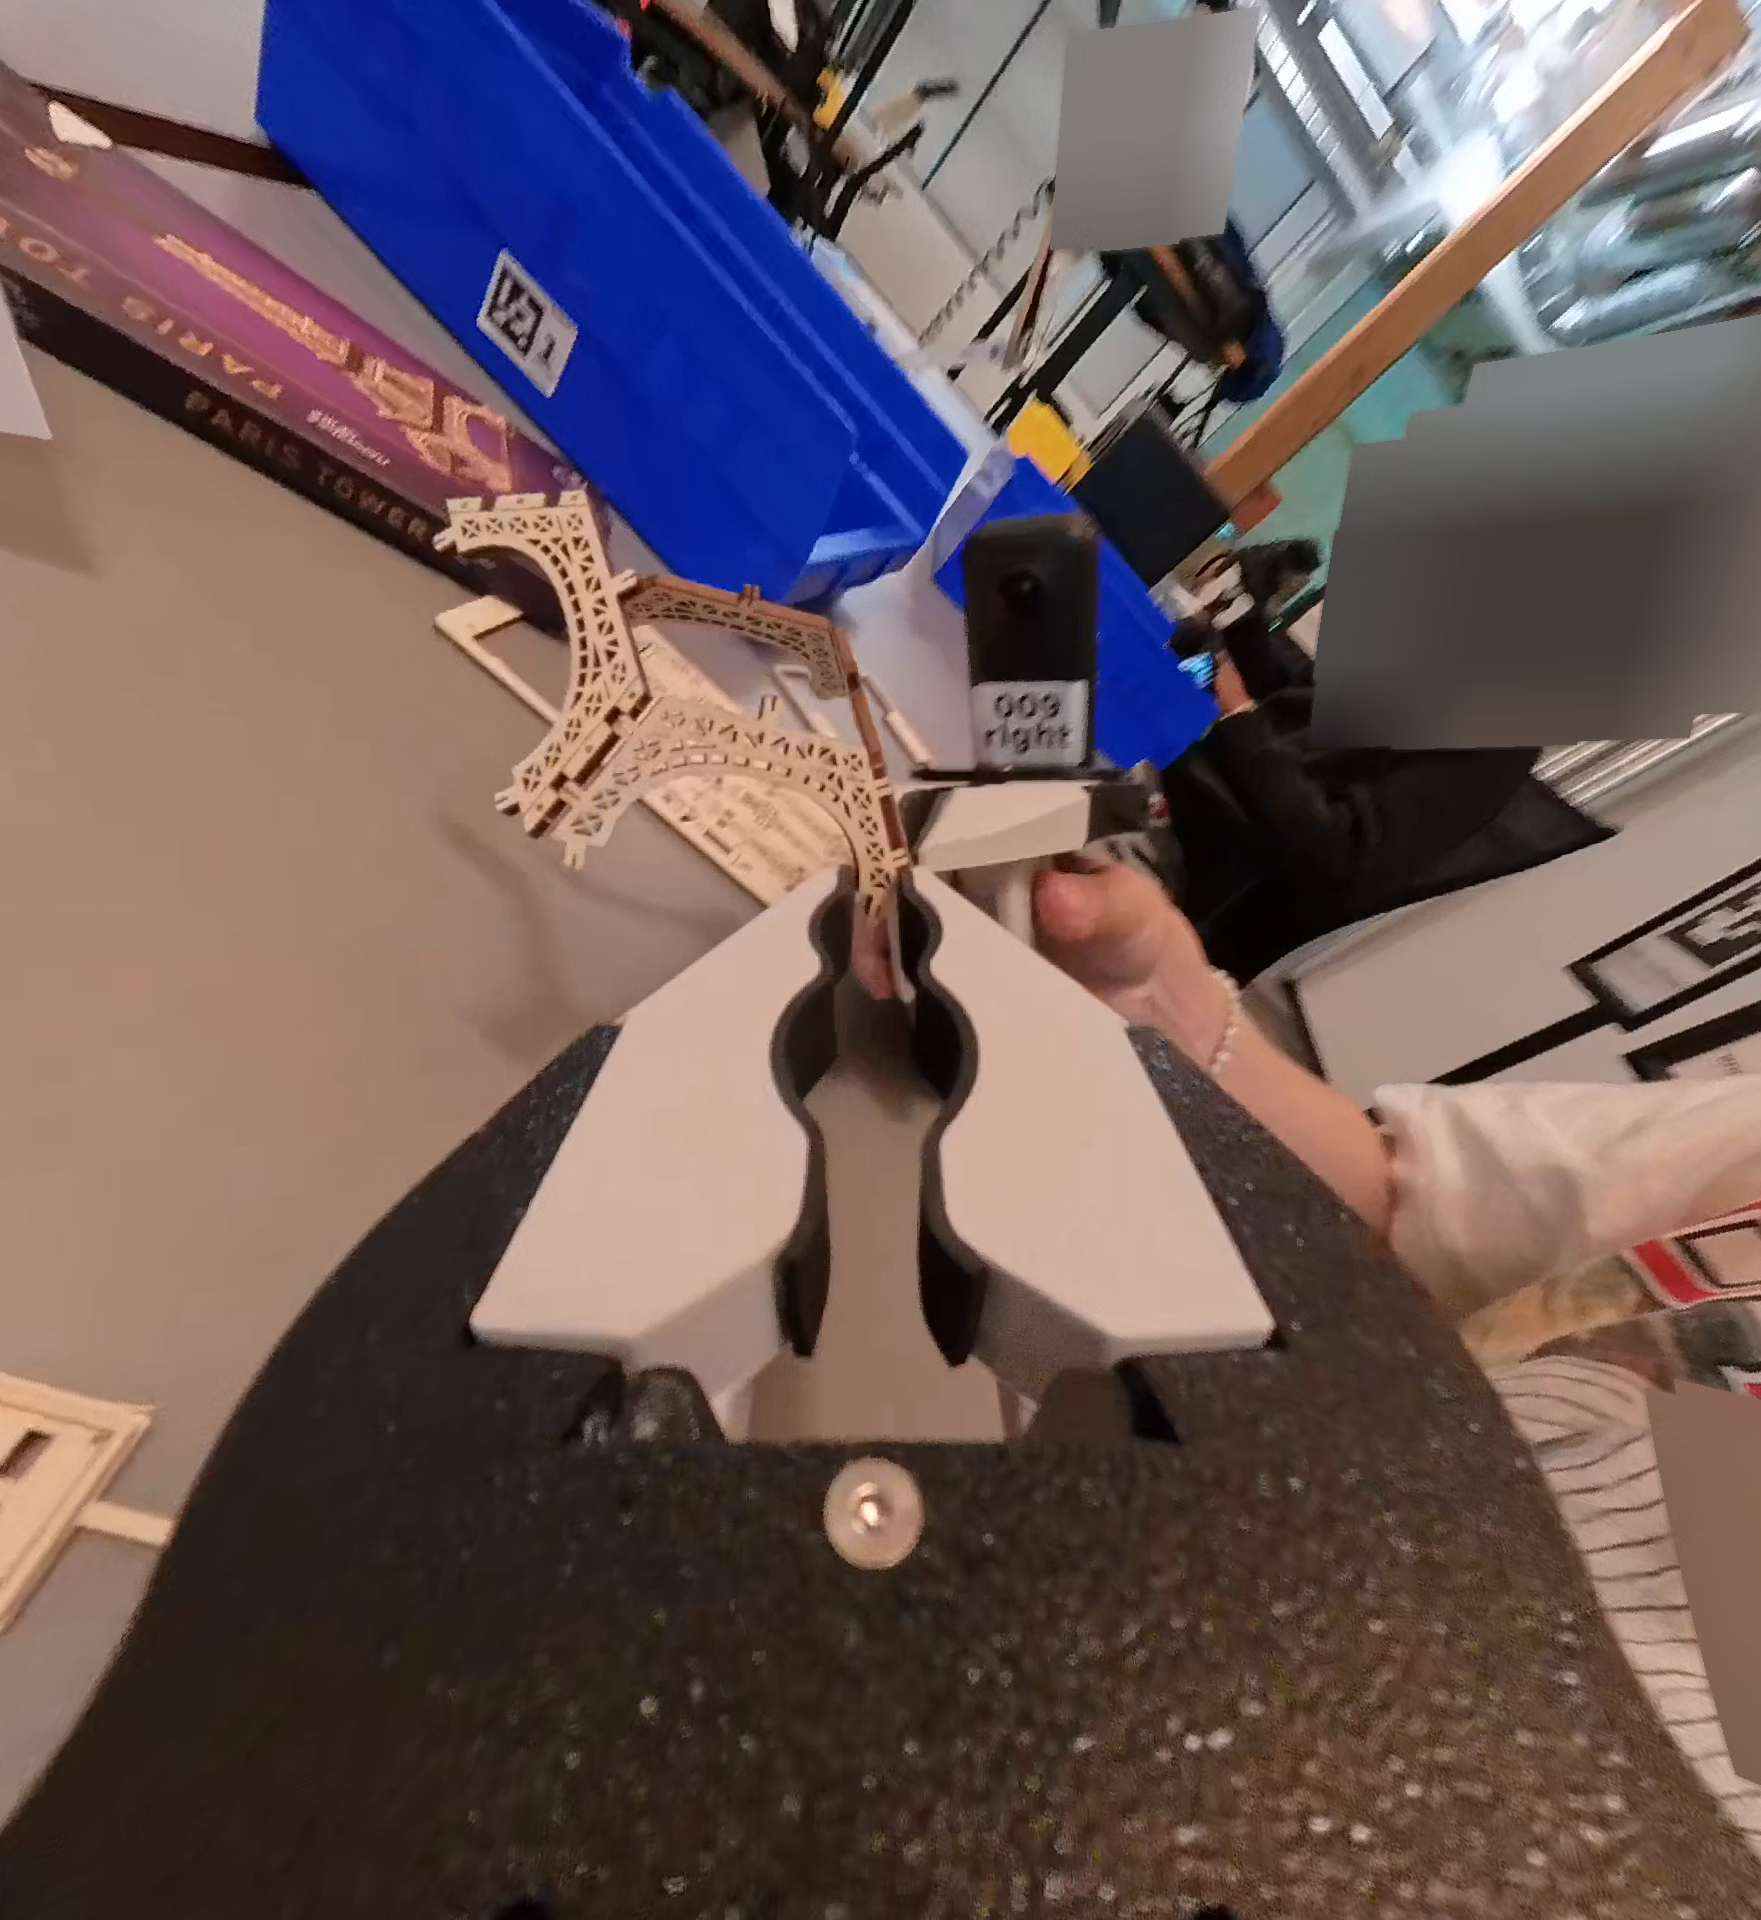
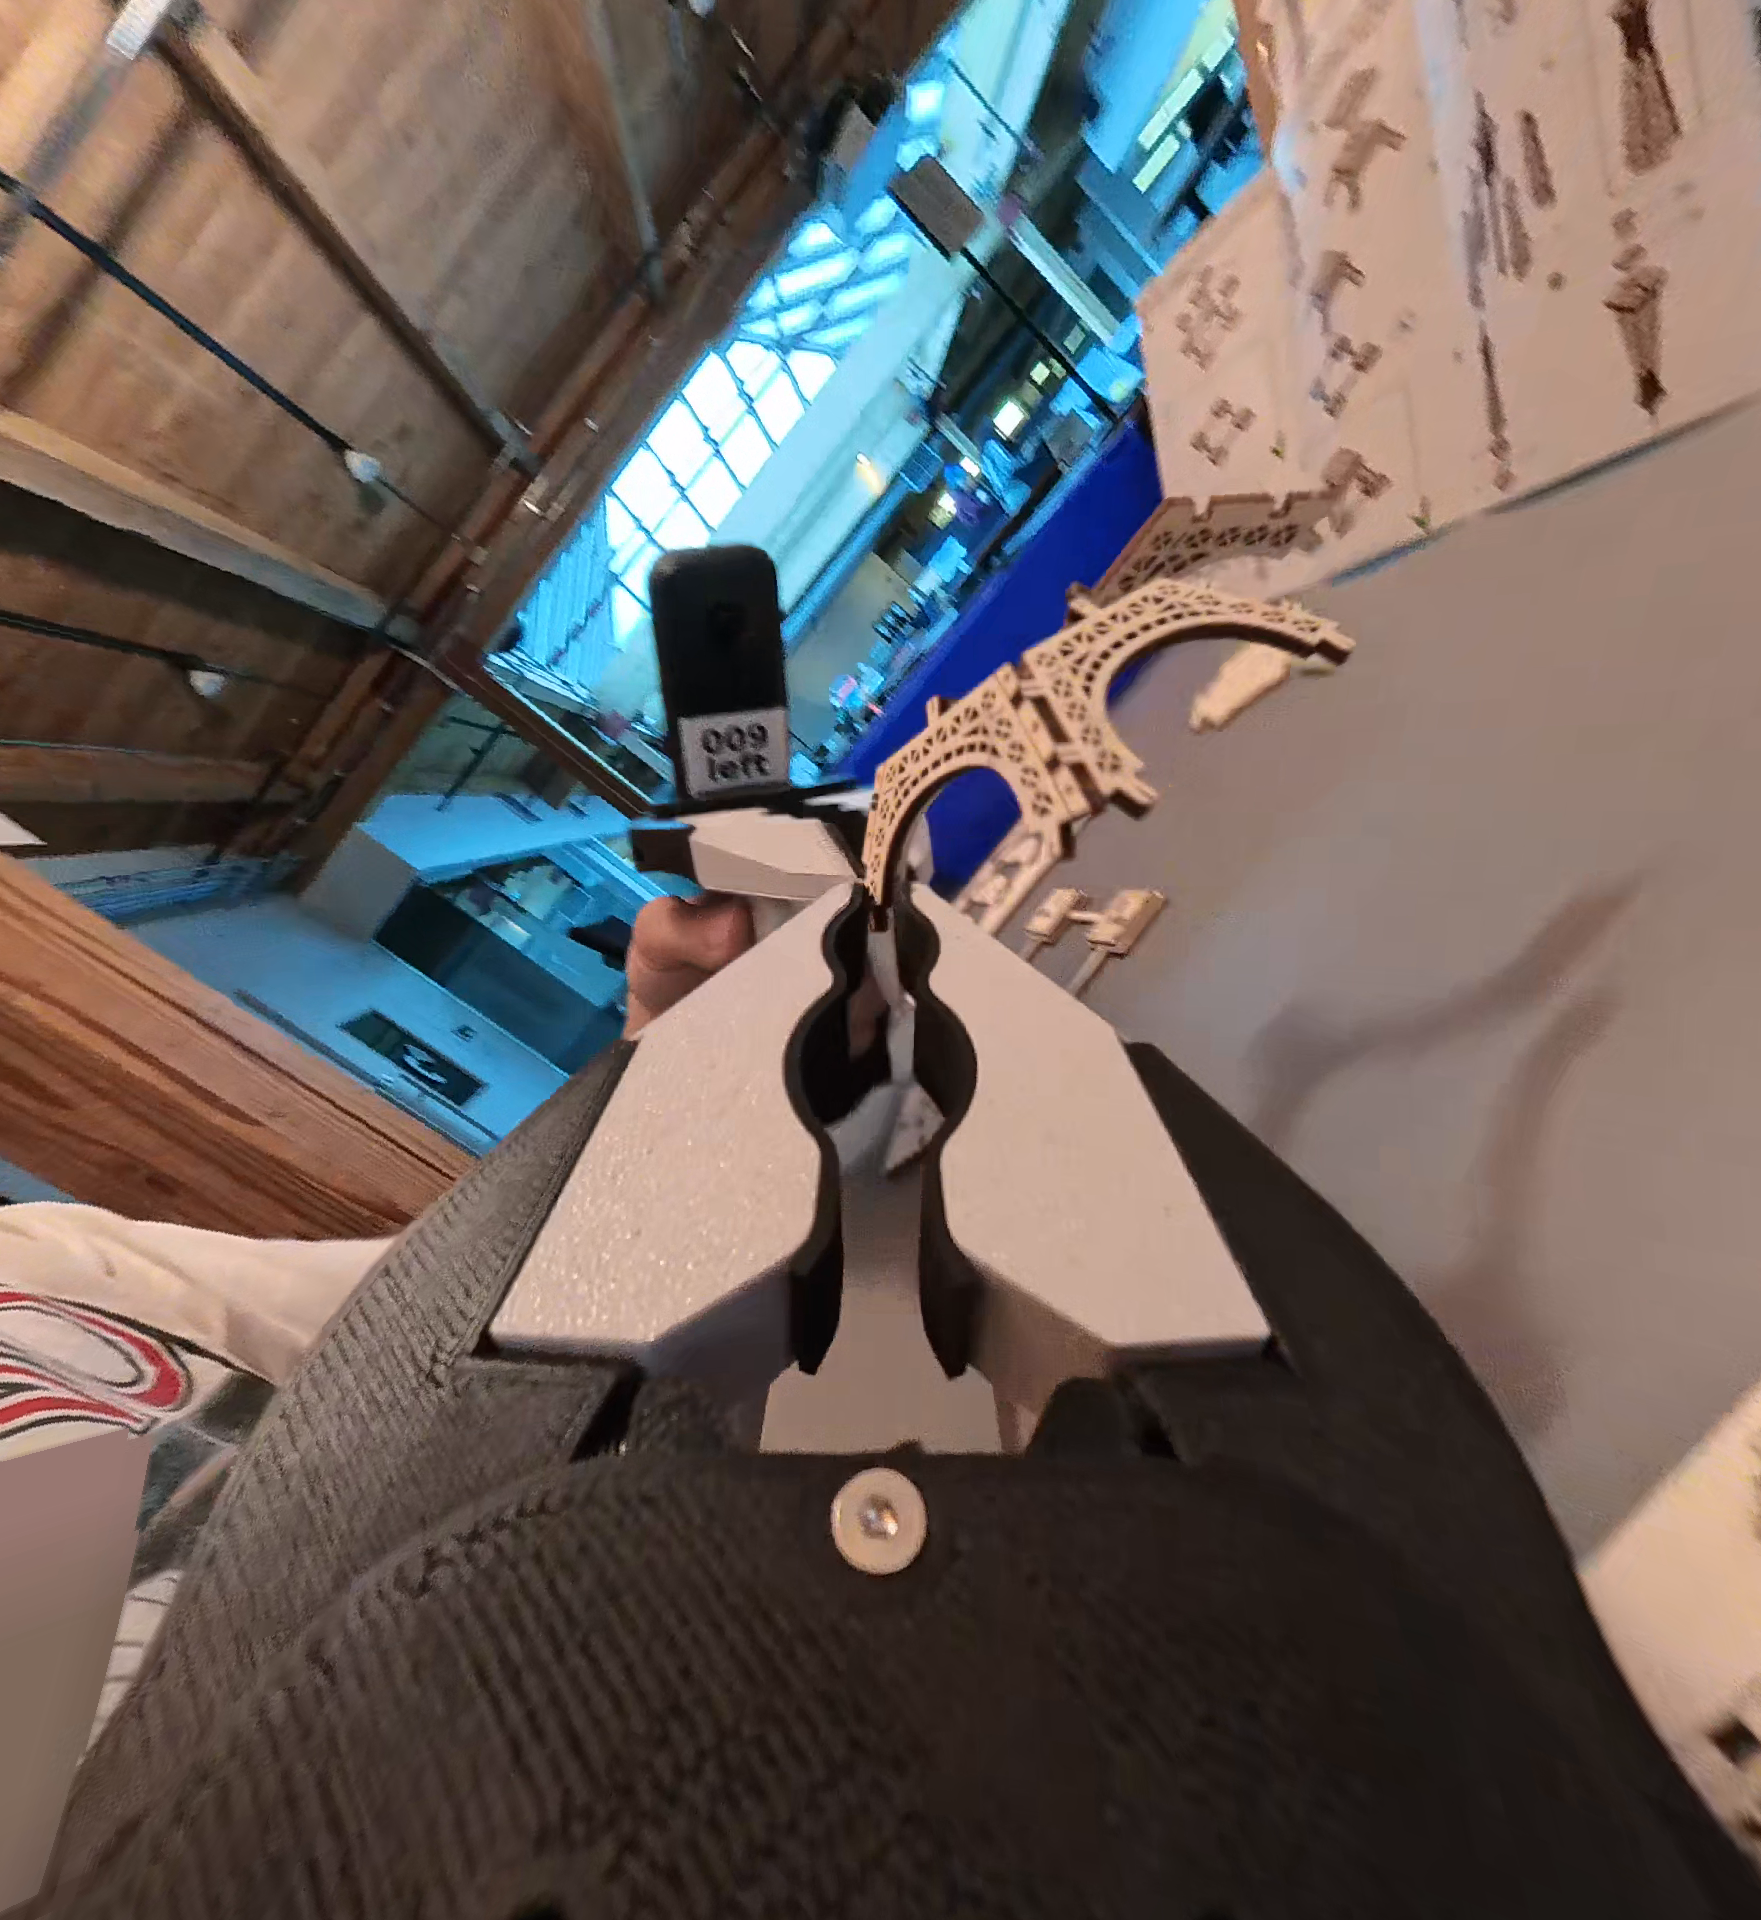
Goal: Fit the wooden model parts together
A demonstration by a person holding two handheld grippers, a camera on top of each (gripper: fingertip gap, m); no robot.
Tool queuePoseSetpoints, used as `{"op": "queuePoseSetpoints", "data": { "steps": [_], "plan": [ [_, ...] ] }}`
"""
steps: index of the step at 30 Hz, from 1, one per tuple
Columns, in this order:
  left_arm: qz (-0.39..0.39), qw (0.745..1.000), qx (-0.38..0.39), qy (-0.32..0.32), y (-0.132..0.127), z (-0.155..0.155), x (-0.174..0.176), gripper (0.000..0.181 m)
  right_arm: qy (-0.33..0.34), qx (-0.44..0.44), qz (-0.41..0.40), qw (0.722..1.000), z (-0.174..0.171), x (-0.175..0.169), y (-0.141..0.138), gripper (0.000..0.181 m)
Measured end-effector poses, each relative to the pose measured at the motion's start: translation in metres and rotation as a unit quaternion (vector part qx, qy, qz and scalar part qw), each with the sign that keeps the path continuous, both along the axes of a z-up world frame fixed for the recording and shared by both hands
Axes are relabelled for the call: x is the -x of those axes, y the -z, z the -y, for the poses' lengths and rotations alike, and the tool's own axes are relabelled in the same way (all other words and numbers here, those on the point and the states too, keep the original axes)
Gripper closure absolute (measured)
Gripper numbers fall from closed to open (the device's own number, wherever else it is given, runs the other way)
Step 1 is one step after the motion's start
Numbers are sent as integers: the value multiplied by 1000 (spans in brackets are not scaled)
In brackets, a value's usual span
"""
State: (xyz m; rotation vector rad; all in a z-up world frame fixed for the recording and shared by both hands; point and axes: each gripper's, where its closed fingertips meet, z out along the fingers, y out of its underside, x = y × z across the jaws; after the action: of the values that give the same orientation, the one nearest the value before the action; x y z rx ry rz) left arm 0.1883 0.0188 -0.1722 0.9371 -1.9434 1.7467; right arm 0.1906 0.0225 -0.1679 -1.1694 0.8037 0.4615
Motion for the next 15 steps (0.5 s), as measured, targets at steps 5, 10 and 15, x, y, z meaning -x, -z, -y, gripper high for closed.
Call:
{"op": "queuePoseSetpoints", "data": {
  "steps": [5,10,15],
  "plan": [
    [-4,998,55,-12,-20,-5,4,177,-13,-84,-13,996,-5,5,-22,179],
    [12,997,77,-30,-27,-8,1,177,-23,-111,-36,993,-10,7,-25,176],
    [-2,993,110,-29,-29,-5,1,181,-23,-139,-65,988,-10,3,-25,174]
  ]
}}
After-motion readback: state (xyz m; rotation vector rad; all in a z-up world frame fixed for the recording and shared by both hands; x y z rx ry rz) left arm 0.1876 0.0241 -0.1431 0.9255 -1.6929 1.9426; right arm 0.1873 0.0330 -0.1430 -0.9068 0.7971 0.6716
